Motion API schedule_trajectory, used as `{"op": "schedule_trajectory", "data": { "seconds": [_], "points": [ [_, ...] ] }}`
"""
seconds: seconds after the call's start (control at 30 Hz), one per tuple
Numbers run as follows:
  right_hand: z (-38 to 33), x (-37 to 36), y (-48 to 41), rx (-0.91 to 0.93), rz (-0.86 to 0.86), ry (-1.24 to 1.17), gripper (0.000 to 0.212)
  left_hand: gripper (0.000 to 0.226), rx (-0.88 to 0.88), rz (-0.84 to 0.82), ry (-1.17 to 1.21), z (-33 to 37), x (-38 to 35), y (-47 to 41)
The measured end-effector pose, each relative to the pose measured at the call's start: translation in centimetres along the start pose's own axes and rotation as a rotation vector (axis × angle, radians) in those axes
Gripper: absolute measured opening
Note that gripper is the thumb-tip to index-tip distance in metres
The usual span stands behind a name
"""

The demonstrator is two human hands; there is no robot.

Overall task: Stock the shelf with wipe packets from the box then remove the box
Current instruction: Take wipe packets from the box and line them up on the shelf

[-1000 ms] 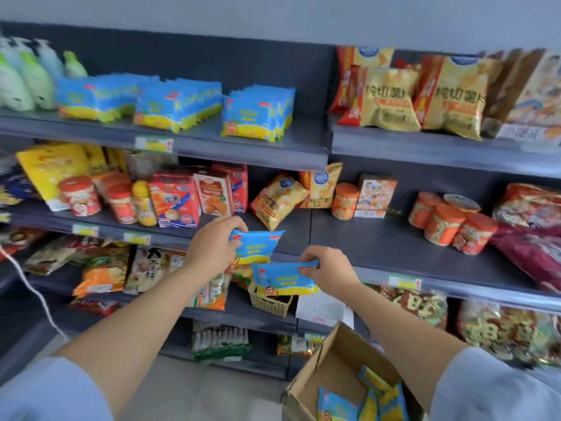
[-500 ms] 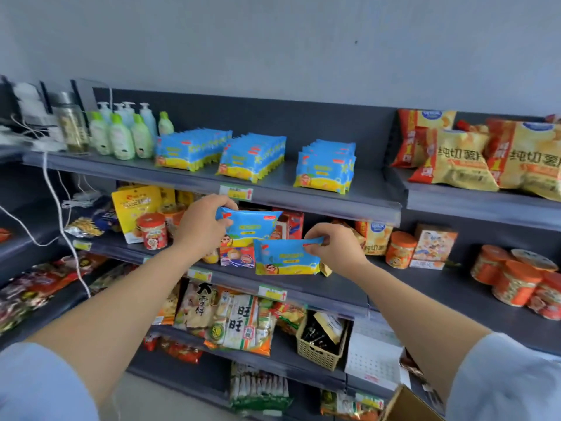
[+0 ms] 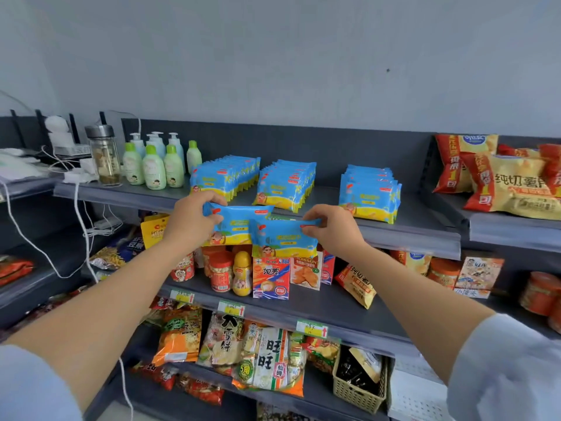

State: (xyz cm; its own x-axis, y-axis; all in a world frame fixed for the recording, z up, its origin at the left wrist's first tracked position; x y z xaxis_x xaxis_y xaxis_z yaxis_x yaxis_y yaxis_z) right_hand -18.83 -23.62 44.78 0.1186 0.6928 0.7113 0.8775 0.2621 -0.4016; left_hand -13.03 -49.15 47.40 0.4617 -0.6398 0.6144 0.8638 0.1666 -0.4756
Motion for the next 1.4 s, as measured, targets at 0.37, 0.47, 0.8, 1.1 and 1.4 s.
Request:
{"op": "schedule_trajectory", "data": {
  "seconds": [0.37, 0.47, 0.8, 1.1, 1.4],
  "points": [
    [-0.9, -0.3, -8.7, 0.035, 0.030, -0.021, 0.019, 0.019, 0.030, 0.146, 0.015, -3.1, 1.9, -7.0],
    [-0.7, 0.0, -11.2, 0.043, 0.059, -0.028, 0.019, 0.020, 0.038, 0.216, 0.022, -3.6, 2.7, -9.0],
    [1.9, -1.4, -16.2, -0.048, 0.106, 0.007, 0.022, 0.021, 0.057, 0.226, 0.045, -6.3, 1.8, -13.1],
    [3.4, -3.7, -18.1, -0.138, 0.009, 0.105, 0.024, 0.023, 0.018, 0.103, 0.083, -7.5, -0.3, -16.9],
    [3.7, -3.8, -18.5, -0.126, 0.116, 0.243, 0.026, 0.023, -0.047, -0.018, 0.128, -7.3, -1.8, -18.6]
  ]
}}
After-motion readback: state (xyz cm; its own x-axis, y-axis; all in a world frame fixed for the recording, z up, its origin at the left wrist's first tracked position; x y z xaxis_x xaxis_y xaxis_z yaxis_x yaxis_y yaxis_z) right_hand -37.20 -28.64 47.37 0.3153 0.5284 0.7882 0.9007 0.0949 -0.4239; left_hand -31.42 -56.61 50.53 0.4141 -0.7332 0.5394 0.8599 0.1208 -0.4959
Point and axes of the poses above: each hand's wrist, its own y-axis away from the middle knuckle, its own x-axis out of the back of the hand, z = x × y, the point moved 10 cm from there along -y, towards the middle knuckle, and after that the axes turned 5 degrees about -z, right-handed, at the moved point
